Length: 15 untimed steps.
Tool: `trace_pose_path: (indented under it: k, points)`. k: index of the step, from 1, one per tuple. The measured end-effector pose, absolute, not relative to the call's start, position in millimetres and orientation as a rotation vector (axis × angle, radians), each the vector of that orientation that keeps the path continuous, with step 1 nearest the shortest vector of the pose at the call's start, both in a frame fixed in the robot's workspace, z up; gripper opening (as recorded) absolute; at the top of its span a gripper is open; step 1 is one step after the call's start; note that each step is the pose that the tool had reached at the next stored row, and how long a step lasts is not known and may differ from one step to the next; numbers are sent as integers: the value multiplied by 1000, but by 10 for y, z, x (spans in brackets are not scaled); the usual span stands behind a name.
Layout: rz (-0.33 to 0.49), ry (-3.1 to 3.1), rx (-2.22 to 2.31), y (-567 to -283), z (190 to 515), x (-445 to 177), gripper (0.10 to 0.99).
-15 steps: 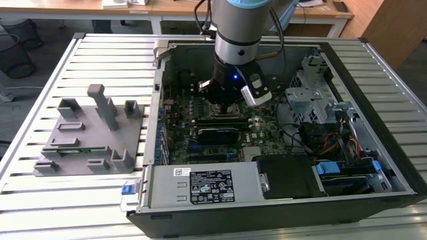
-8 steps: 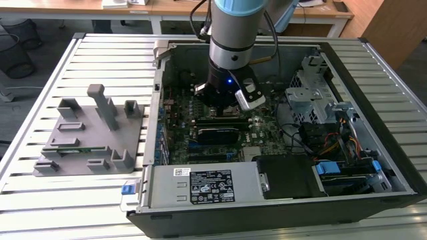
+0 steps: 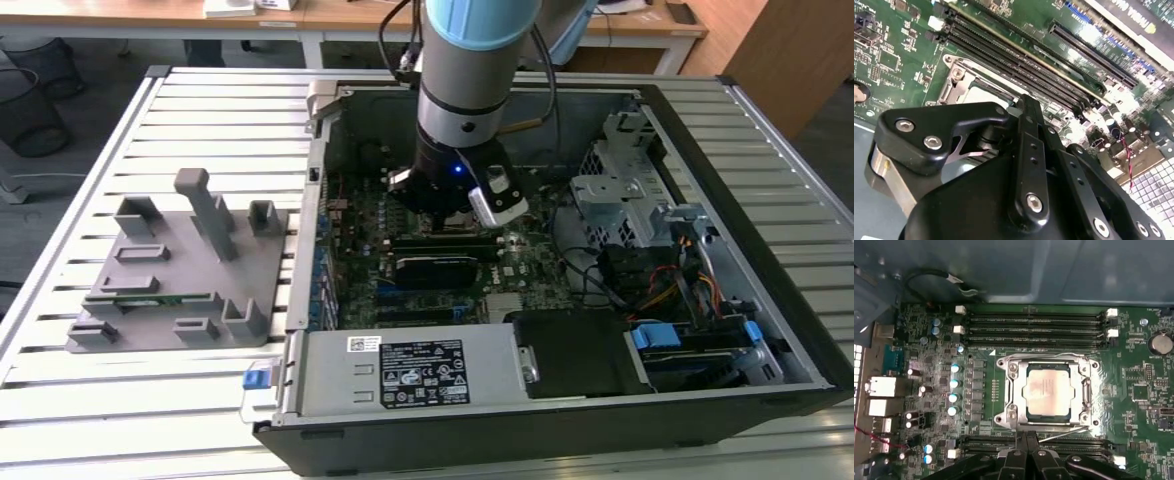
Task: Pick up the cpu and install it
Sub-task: 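Install the second cpu locking lever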
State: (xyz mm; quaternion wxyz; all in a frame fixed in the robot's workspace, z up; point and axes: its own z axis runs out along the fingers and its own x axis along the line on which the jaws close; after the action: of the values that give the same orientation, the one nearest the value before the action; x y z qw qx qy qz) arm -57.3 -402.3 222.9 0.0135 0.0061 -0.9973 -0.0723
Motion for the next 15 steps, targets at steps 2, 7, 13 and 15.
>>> trace_pose_path:
  k: [2,7,13,15]
  points:
    - [-240,-3105,19,-4049,2227,-589,106]
    - [-279,-3102,20,-4089,2214,-657,106]
    - [-327,-3098,22,-4125,2152,-669,106]
    - [-344,-3096,24,-4141,2133,-674,106]
